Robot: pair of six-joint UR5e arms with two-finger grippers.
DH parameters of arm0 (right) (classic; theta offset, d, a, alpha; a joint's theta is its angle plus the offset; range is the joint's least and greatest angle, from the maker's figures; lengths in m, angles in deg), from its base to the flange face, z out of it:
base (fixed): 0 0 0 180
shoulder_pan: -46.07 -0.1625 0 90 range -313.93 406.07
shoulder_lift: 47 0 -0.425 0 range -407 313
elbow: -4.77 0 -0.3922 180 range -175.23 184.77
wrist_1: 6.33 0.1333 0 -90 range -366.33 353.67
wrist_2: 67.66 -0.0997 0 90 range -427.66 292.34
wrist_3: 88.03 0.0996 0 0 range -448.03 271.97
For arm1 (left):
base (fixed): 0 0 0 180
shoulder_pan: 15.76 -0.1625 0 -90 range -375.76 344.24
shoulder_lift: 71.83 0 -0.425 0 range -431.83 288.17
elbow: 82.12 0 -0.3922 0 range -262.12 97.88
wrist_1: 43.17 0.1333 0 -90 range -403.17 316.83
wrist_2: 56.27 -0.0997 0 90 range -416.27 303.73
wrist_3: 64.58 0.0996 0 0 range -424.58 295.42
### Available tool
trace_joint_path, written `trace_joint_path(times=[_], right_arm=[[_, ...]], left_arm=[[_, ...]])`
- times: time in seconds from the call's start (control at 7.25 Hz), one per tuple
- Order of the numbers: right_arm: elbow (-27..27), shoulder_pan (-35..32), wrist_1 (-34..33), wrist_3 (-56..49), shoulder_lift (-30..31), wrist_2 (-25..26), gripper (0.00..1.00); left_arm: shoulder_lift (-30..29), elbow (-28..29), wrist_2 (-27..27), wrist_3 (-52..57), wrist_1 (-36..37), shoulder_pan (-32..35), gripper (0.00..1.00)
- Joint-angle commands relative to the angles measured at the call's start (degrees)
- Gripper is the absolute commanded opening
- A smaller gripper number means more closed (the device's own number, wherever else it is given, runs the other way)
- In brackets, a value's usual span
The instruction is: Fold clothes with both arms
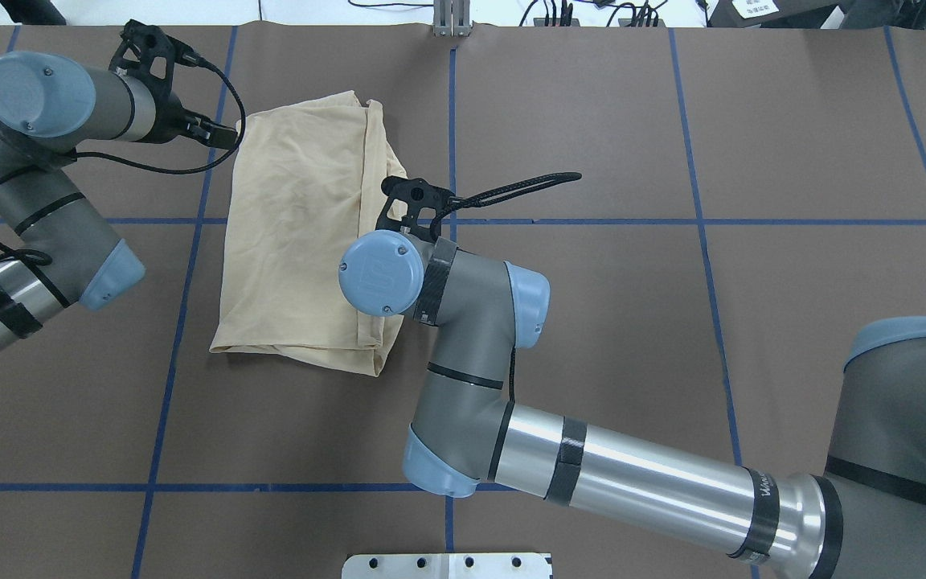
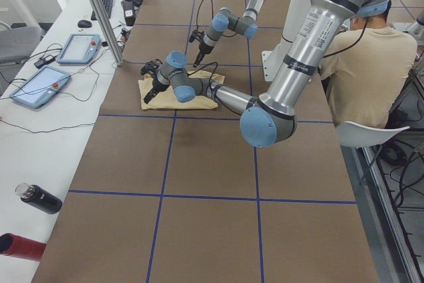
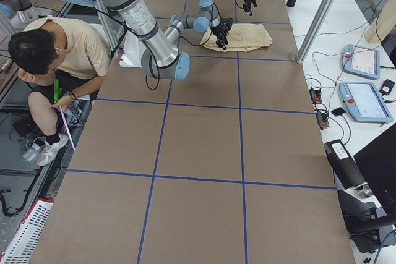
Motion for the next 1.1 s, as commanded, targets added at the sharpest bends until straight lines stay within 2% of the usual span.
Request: trace_joint_path(times=[0.0,0.69,0.83,0.96], right_arm=[[2.46,0.49,0.27,-0.12,-1.2,0.4,0.44],[4.05,1.72,0.54,-0.12,-1.21,1.63,0.44],[4.32,1.81,0.54,0.06,-1.21,1.89,0.39],[4.32,1.9,0.54,0.32,-1.29,1.89,0.08]], left_arm=[[0.0,0.0,0.0,-0.02,0.0,0.0,1.0],[0.0,0.0,0.0,-0.02,0.0,0.0,1.0],[0.0,0.0,0.0,-0.02,0.0,-0.09,1.0],[0.0,0.0,0.0,-0.02,0.0,0.0,1.0]])
